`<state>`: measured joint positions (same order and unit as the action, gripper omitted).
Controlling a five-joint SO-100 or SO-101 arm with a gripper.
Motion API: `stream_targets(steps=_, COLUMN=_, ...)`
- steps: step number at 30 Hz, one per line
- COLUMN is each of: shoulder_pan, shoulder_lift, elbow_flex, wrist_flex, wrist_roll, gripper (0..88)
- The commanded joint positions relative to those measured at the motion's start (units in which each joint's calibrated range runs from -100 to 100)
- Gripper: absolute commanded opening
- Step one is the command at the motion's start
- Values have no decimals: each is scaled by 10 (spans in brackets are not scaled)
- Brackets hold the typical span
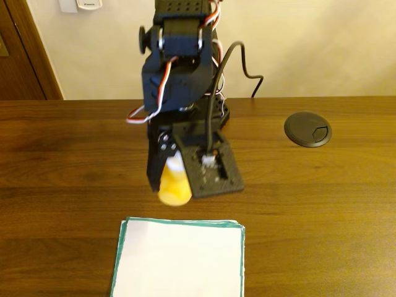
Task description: Grab the yellow duck toy and put inside the green color rectangle box on the table
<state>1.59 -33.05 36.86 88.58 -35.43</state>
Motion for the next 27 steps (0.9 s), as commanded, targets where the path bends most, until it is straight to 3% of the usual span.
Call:
stream_targets(steps=1, shoulder_pan=39, shoulder_lift=76, elbow_flex=-26, wrist_flex=-78, wrist_roll=9, gripper=33)
stream_targets(steps=7, shoulder_pan=28, shoulder_lift=246, elbow_flex=-53, wrist_flex=-204, wrist_roll=8, gripper=34)
stream_targets(steps=20, shoulder_pan=-49, shoulder_lift=362, elbow_flex=-111, wrist_flex=-258, wrist_roll=-21, gripper=66)
stream_targets(steps=23, shoulder_pan=-52, shoulder_lift=364, elbow_flex=-111, wrist_flex=-262, wrist_roll=-22, gripper=155)
stream_targets(steps=27, shoulder_pan=-51, shoulder_lift=377, elbow_flex=-111, wrist_flex=-259, wrist_roll=-24, gripper=345)
